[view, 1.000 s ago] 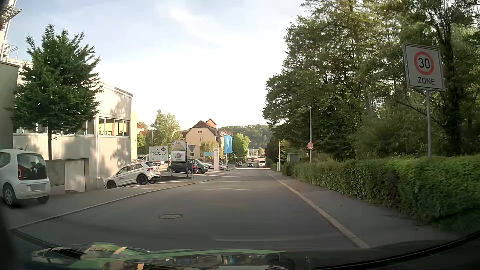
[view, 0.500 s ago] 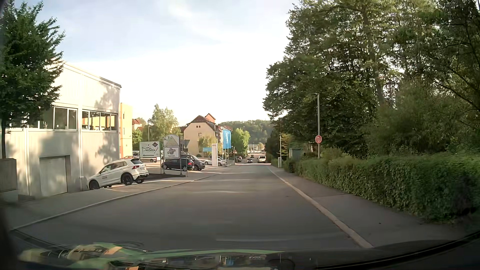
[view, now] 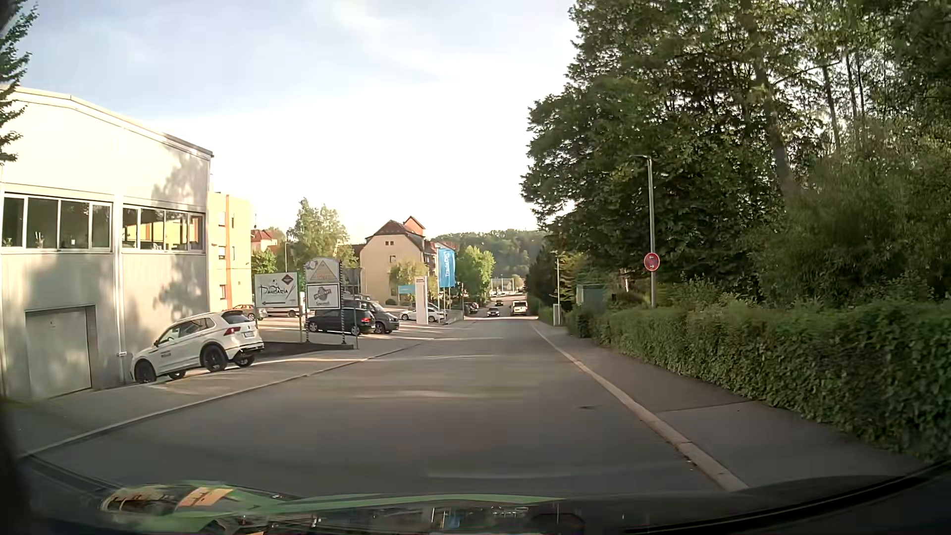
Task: Follow the waypoints while adhering to traffic rules and regulations
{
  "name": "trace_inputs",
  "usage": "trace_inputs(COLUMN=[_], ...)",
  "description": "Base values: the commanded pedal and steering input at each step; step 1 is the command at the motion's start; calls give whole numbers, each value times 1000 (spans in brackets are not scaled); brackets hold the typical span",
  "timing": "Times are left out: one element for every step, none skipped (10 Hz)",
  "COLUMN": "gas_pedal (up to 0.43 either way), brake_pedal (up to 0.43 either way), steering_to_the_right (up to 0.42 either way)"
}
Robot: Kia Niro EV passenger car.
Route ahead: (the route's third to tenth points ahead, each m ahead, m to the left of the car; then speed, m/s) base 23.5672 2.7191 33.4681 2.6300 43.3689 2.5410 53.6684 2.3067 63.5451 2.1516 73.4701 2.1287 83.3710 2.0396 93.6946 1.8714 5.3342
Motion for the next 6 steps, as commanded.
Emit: trace_inputs(gas_pedal=[0, 0, 0, 0, 0, 0], brake_pedal=[67, 67, 67, 67, 67, 67], steering_to_the_right=[0, 1, 1, 1, 1, 1])
